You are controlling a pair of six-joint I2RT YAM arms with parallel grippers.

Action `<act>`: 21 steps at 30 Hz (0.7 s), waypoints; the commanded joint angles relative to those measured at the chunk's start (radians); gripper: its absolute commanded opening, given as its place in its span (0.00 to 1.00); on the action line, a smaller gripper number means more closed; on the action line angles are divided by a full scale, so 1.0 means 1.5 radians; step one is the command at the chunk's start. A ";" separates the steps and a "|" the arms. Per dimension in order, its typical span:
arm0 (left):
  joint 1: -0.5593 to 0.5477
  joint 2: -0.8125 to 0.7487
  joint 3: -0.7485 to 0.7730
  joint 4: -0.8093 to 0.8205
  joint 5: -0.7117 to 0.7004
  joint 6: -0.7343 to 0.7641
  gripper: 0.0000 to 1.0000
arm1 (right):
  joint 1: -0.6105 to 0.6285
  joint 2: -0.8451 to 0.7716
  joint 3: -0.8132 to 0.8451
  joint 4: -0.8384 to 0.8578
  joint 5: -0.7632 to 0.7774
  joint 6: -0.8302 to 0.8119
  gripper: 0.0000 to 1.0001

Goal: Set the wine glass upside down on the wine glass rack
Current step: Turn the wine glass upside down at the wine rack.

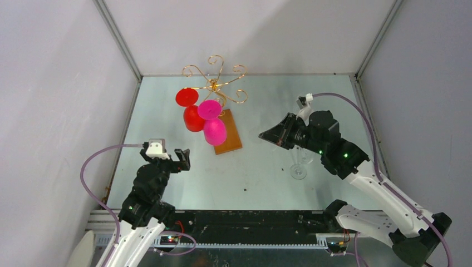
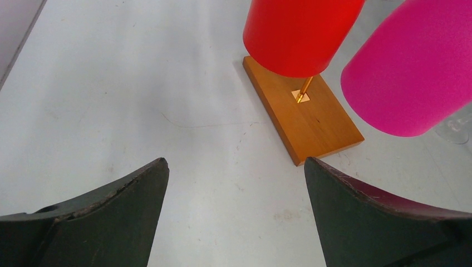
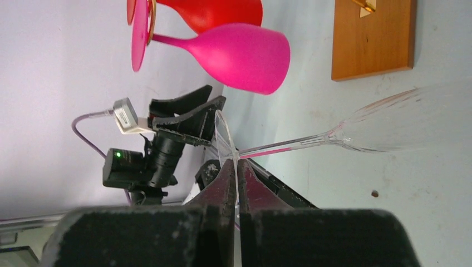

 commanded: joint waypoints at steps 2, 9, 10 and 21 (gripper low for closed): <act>0.000 0.011 0.014 0.012 -0.013 -0.011 1.00 | -0.050 0.021 0.041 0.053 -0.072 0.026 0.00; 0.000 0.013 0.012 0.012 -0.012 -0.011 1.00 | -0.110 0.054 0.066 0.080 -0.120 0.045 0.00; 0.000 0.013 0.013 0.012 -0.012 -0.011 1.00 | -0.114 0.060 0.070 0.080 -0.123 0.044 0.00; 0.000 0.012 0.012 0.011 -0.014 -0.011 1.00 | -0.154 0.095 0.106 0.086 -0.158 0.041 0.00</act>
